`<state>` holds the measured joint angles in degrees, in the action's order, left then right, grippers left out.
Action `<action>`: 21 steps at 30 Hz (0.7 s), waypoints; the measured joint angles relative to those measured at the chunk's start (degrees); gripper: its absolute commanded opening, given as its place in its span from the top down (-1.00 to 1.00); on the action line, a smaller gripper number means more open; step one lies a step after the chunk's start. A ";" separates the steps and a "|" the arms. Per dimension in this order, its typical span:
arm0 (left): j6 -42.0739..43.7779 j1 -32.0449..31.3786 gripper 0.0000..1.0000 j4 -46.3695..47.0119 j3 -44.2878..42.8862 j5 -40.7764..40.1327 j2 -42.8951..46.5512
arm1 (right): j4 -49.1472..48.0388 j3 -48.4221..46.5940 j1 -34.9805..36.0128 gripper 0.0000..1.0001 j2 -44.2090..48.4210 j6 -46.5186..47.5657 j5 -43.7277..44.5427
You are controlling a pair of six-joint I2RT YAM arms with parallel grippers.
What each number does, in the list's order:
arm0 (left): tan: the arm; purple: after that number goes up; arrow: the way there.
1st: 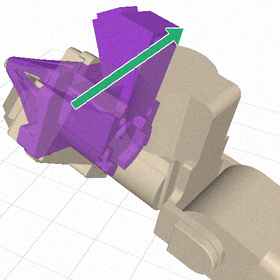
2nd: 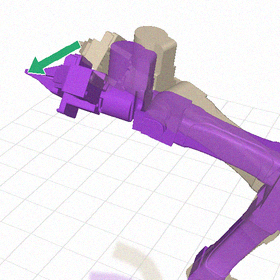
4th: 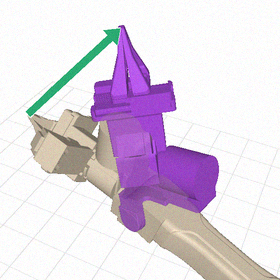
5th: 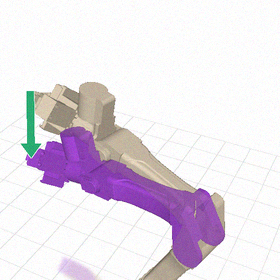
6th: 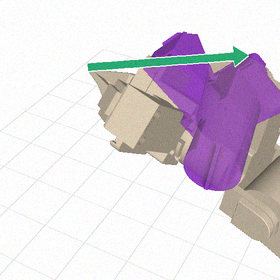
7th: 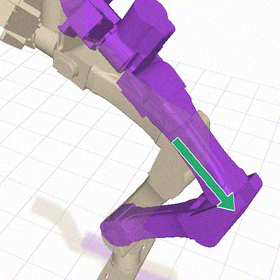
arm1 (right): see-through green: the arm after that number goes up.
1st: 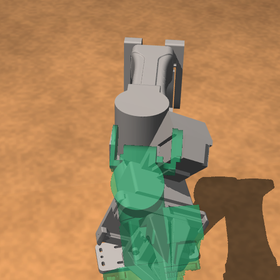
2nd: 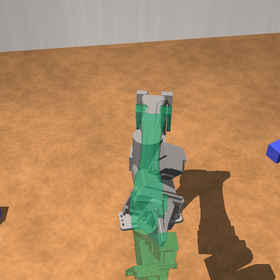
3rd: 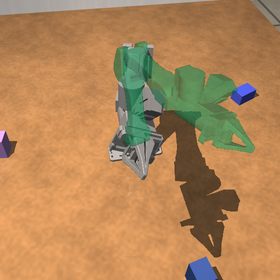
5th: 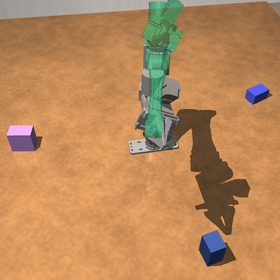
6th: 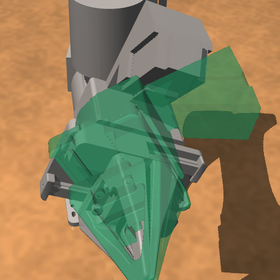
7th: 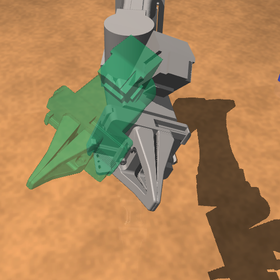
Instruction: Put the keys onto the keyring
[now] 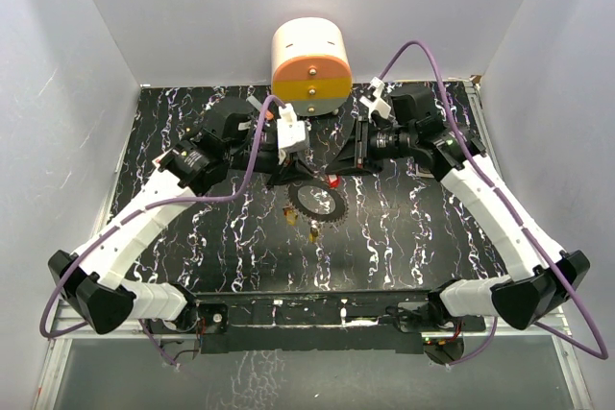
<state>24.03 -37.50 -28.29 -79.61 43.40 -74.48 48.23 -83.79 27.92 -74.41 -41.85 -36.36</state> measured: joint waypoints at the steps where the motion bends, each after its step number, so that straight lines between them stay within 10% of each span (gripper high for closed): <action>1: 0.26 -0.07 1.00 0.20 0.13 0.22 0.17 | 0.52 0.00 -0.76 0.84 -0.24 0.66 -1.07; 18: -0.55 -0.13 1.00 6.03 6.34 2.86 6.62 | 7.34 -0.42 -7.74 0.84 -3.96 10.36 -5.27; 21: -0.72 -0.13 0.71 6.10 6.32 2.32 4.87 | 7.32 -0.42 -7.74 0.84 -3.89 10.38 -5.42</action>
<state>23.31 -37.63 -22.20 -73.30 45.71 -69.60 55.55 -84.20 20.18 -78.30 -31.46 -41.78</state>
